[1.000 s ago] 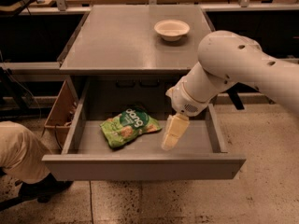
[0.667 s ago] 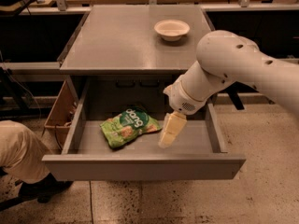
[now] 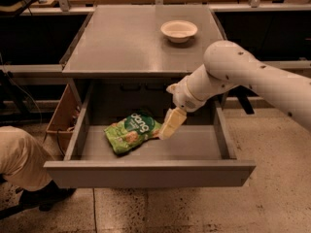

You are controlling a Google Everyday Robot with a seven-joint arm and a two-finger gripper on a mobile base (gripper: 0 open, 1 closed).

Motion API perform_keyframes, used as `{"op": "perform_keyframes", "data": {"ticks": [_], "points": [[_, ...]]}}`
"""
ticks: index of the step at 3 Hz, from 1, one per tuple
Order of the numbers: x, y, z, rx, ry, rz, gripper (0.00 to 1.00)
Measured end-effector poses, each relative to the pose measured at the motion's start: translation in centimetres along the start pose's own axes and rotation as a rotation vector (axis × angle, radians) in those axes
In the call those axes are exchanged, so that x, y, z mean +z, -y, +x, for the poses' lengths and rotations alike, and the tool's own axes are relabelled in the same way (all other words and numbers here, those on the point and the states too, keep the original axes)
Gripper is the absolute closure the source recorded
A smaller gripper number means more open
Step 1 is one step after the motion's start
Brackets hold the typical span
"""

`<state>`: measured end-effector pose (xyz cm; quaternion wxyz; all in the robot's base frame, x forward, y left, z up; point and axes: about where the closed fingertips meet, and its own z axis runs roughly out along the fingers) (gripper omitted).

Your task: Pick green rice chip bag from top drawer and place on counter

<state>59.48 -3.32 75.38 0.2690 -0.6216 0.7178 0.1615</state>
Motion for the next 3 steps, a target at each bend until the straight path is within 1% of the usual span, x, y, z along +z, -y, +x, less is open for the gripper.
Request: {"op": "perform_keyframes", "data": {"ticks": [1, 2, 3], "points": [[3.2, 2.3, 1.4, 0.06, 0.074, 0.002, 0.0], [6.7, 3.9, 2.6, 0.109, 0.146, 0.013, 0.0], [9.8, 5.2, 3.0, 0.134, 0.201, 0.029, 0.0]]}}
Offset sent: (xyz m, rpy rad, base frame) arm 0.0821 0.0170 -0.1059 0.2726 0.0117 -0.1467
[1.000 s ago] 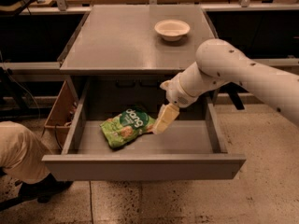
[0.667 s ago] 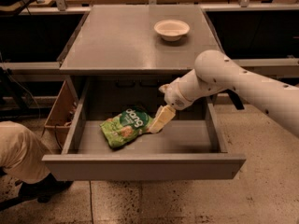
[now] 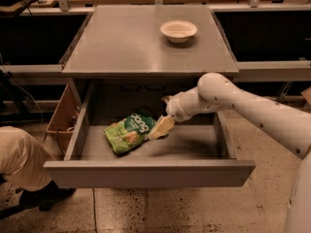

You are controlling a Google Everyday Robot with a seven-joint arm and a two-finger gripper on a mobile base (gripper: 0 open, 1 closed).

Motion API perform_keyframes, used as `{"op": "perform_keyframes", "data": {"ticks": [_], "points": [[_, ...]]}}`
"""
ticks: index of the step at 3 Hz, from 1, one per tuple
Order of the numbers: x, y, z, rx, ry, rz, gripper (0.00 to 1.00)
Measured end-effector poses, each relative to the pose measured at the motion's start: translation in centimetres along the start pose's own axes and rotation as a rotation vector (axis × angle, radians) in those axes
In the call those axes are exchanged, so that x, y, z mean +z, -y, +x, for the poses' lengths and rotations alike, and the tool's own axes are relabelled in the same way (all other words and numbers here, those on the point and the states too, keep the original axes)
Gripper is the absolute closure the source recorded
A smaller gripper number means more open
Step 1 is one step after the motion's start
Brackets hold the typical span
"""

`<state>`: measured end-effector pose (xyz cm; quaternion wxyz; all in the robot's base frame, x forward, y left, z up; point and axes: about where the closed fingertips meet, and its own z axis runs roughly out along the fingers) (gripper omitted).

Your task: Pick green rice chip bag from top drawer and place on counter

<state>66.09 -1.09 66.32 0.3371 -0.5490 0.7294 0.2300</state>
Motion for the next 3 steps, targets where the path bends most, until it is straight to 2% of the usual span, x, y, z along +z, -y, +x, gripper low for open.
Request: {"op": "perform_keyframes", "data": {"ticks": [1, 2, 3], "points": [[3.5, 1.0, 0.6, 0.015, 0.042, -0.001, 0.0], [5.5, 1.1, 0.7, 0.019, 0.058, -0.014, 0.0], [6.1, 0.1, 0.1, -0.001, 0.061, -0.04, 0.18]]}}
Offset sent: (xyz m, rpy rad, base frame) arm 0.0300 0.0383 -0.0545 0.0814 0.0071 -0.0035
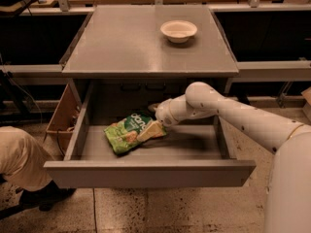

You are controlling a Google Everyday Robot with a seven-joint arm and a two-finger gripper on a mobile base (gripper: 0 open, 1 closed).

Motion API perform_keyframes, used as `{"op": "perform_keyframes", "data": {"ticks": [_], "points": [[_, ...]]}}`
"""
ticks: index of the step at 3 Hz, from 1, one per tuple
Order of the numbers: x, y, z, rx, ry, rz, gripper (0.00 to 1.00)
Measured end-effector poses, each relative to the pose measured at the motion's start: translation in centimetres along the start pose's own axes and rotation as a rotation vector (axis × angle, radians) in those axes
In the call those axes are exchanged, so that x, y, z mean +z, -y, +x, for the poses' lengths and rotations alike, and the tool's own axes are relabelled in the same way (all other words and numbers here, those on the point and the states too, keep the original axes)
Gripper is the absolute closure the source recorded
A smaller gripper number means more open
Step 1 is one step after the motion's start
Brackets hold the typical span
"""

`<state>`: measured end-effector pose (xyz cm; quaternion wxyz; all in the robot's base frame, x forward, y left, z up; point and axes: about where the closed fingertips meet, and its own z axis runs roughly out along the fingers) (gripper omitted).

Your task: Pick green rice chip bag from top drawer and place on counter

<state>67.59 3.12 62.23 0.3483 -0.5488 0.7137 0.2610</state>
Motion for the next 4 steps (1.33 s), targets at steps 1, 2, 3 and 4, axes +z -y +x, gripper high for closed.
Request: {"op": "perform_keyframes", "data": {"ticks": [1, 2, 3, 4], "points": [[0.0, -1.5, -1.2, -0.027, -0.021, -0.031, 0.43], [-0.3, -2.4, -1.7, -0.041, -0.039, -0.045, 0.64], [-0.5, -3.0, -0.9, -0.024, -0.062, -0.061, 0.89], [-0.4, -3.3, -0.5, -0.005, -0.075, -0.073, 1.0]]}}
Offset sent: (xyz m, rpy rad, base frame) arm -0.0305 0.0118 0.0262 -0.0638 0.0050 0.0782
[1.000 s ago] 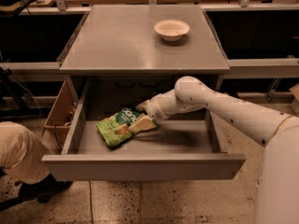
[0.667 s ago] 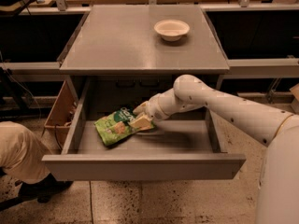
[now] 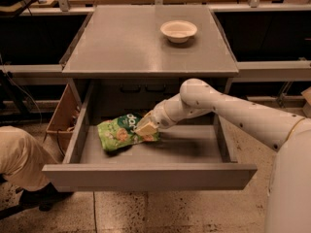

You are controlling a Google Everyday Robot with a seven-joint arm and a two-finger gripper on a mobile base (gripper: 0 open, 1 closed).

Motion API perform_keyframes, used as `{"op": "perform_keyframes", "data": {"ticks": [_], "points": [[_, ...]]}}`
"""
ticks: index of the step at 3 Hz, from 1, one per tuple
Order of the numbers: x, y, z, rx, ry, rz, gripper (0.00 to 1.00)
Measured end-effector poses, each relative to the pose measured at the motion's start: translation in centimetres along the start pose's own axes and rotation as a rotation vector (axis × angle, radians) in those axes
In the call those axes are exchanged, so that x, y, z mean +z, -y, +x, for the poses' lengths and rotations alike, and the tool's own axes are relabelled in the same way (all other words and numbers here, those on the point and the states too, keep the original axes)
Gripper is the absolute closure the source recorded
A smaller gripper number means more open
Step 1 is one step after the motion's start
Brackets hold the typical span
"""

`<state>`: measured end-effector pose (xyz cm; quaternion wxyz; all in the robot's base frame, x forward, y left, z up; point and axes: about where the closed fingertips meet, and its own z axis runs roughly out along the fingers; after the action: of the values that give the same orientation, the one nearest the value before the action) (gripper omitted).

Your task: Pick green rice chip bag from top drawer and place on counter

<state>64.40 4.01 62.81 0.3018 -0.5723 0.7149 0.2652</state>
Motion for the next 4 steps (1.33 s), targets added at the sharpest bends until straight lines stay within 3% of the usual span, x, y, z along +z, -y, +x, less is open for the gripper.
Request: {"op": "perform_keyframes", "data": {"ticks": [2, 4], "points": [[-4.5, -0.9, -1.6, -0.017, -0.016, 0.086, 1.0], [-11.0, -3.0, -3.9, -0.071, -0.098, 0.166, 1.0]]}}
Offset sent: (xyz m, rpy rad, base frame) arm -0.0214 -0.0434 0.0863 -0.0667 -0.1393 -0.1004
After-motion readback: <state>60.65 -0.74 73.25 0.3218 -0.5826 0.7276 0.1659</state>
